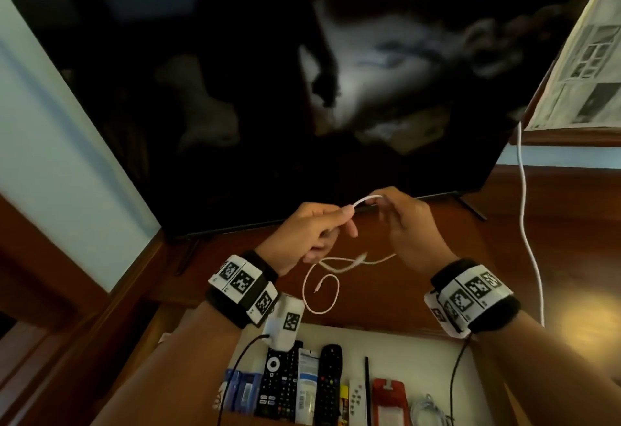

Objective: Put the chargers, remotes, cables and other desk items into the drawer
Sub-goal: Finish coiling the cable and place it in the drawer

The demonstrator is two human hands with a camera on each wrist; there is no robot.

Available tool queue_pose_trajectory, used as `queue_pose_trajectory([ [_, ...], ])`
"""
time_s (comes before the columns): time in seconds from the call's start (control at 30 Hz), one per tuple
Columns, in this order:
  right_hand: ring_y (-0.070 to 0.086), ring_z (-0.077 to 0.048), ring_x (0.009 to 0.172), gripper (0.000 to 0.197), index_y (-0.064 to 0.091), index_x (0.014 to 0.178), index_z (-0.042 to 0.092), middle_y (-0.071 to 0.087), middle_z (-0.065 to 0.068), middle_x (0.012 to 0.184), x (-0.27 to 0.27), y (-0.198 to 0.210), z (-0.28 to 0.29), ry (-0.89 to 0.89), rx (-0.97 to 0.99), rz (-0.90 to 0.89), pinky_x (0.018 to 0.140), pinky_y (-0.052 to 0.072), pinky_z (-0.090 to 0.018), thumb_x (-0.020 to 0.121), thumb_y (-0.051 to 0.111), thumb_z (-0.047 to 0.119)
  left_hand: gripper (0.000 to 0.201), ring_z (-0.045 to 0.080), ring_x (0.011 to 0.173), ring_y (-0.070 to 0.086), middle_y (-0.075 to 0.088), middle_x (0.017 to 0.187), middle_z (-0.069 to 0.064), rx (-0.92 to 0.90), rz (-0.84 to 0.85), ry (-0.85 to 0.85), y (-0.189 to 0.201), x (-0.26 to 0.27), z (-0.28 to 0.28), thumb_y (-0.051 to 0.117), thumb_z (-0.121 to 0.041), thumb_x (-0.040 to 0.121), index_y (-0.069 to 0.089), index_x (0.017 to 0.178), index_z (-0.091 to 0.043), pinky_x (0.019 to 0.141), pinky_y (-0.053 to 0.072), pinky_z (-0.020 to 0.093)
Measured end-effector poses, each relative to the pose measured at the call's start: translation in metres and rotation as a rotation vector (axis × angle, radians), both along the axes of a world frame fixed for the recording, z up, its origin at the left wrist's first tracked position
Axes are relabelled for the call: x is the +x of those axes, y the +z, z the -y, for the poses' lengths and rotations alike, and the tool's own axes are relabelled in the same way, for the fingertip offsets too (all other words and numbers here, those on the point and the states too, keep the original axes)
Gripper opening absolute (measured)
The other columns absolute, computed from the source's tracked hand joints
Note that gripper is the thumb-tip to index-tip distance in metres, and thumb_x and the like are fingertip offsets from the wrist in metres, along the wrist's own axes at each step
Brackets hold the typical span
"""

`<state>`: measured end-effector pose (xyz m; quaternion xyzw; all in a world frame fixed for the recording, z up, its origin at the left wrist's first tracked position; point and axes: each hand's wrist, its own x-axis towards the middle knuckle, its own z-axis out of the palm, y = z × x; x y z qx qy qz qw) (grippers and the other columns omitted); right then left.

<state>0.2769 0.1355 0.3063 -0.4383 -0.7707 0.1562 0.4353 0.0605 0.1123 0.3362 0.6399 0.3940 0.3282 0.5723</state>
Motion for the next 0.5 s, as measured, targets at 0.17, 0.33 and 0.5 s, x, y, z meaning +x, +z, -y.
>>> queue_pose_trajectory([
  [0.17, 0.051, -0.003, 0.051, 0.024, 0.065, 0.119, 0.022, 0.056, 0.012, 0.064, -0.005, -0.004, -0.003, -0.091, -0.113, -0.208, 0.049, 0.038, -0.014, 0.107, 0.045, 0.016, 0.039, 0.013, 0.035, 0.029, 0.031, 0.05, 0.002, -0.136, 0.203, -0.196, -0.002, 0.01, 0.016, 0.037, -0.03, 0.11, 0.061, 0.098, -0.002, 0.038, 0.026, 0.024],
  [0.33, 0.067, -0.017, 0.076, 0.022, 0.06, 0.095, 0.03, 0.068, 0.004, 0.088, -0.028, -0.015, 0.017, 0.006, -0.192, 0.09, 0.065, 0.056, -0.042, 0.091, 0.052, 0.009, 0.013, 0.017, 0.044, 0.048, 0.05, 0.066, 0.009, -0.064, 0.466, -0.096, 0.016, 0.03, 0.012, 0.044, -0.015, 0.108, 0.054, 0.112, -0.006, 0.044, 0.041, 0.028],
  [0.5, 0.051, -0.018, 0.065, 0.02, 0.059, 0.093, 0.019, 0.054, 0.0, 0.086, -0.048, -0.014, 0.039, 0.053, -0.199, 0.268, 0.055, 0.048, -0.04, 0.085, 0.05, 0.003, 0.014, 0.036, 0.087, 0.075, 0.07, 0.108, 0.026, 0.161, 0.405, 0.221, 0.004, 0.042, -0.004, 0.041, 0.001, 0.107, 0.046, 0.12, 0.001, 0.079, 0.062, 0.038],
])
